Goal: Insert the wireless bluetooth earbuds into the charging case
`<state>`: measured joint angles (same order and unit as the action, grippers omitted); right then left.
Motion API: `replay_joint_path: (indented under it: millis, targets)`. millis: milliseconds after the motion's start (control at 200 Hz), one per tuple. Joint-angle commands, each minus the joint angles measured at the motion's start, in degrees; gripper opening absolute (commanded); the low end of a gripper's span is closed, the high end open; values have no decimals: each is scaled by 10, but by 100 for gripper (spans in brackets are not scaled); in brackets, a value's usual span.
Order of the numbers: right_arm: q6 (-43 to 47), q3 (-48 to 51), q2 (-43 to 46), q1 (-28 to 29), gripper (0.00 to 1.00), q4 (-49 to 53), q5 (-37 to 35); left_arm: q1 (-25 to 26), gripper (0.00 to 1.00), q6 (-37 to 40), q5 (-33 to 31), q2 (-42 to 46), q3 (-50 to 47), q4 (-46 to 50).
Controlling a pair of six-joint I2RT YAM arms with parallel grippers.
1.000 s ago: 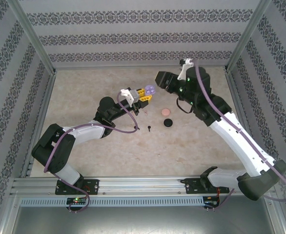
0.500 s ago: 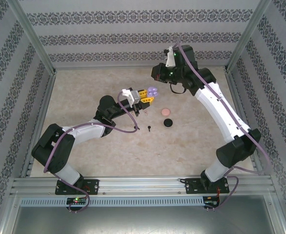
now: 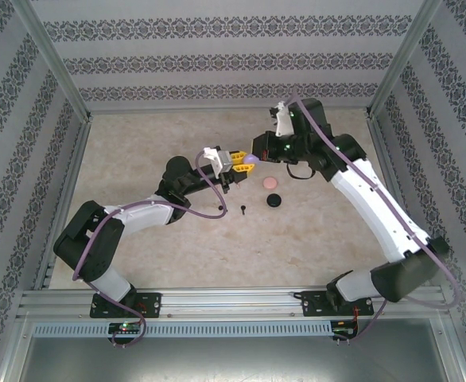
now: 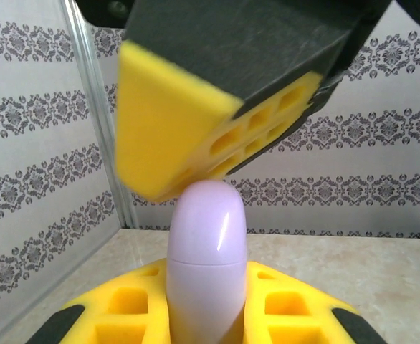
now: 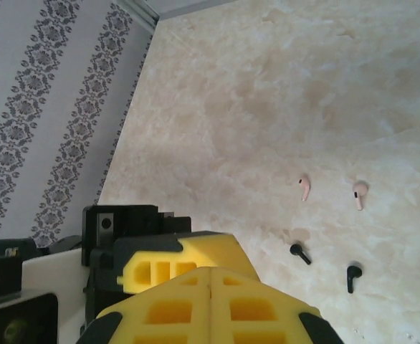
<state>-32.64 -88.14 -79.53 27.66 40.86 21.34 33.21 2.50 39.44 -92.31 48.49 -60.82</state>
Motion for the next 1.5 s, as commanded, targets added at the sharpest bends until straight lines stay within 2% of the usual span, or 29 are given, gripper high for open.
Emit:
replay_joint_path:
  millis: [0,115,180,280,390,535,664,864,1074,1339,1494]
  targets:
    - [-31,27,42,-15,6,-3,-39,-2,0,-28,-34,-2,26,-20]
    - [-56,64,87,-53,13,-37,-84,-13,0,-58,-116,14,27,8]
    - [-57,83,101,-65,15,-41,-96,-38,0,-106,-144,27,33,48]
    - [-51,115,103,-67,24,-39,-88,-86,0,-183,-155,47,38,125]
    - [-54,165,92,-62,30,-53,-77,-132,0,-237,-169,62,38,243]
    - [-55,216,58,-43,44,-83,-84,-184,0,-302,-189,75,11,383]
    - [-38,221,7,-32,52,-83,-119,-229,0,-353,-181,90,-42,440]
    - [-9,192,-74,-36,61,-55,-169,-270,0,-355,-140,107,-75,530]
    - [2,168,-135,-42,64,-41,-212,-304,0,-334,-78,36,-31,607]
    - [16,170,-150,-52,72,-30,-250,-313,0,-309,-90,-36,25,656]
    - [22,172,-163,-59,72,-27,-249,-322,0,-303,-87,-80,48,662]
